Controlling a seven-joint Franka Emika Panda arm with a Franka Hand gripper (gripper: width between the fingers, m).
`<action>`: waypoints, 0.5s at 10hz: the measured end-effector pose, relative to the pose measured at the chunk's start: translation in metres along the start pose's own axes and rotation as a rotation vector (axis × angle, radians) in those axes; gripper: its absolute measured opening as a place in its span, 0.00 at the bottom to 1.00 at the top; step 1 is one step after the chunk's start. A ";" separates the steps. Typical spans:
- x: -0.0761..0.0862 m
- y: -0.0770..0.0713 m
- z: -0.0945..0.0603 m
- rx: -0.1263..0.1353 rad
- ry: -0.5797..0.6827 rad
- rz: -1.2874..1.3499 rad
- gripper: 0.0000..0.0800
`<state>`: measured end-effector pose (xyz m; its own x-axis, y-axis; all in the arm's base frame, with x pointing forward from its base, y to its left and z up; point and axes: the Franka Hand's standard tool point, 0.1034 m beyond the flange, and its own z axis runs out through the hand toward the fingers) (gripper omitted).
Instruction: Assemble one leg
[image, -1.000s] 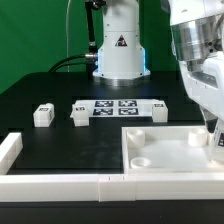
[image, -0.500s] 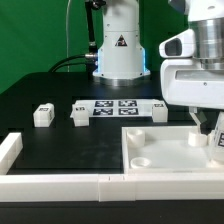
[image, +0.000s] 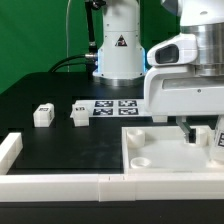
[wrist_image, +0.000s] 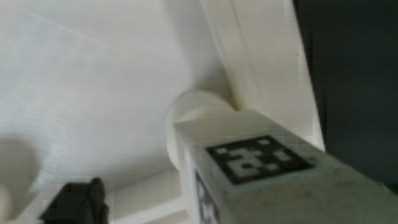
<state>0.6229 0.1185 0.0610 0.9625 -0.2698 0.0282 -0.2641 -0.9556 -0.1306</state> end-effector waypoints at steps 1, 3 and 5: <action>0.000 0.000 0.000 0.000 0.000 0.002 0.81; 0.000 0.000 0.000 0.000 0.000 0.002 0.49; 0.001 0.001 0.000 0.000 0.001 0.003 0.34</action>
Offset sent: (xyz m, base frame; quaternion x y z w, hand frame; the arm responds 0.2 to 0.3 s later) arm 0.0000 0.0000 0.0000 0.0000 0.0000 0.0000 1.0000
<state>0.6231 0.1175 0.0611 0.9615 -0.2732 0.0287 -0.2674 -0.9547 -0.1305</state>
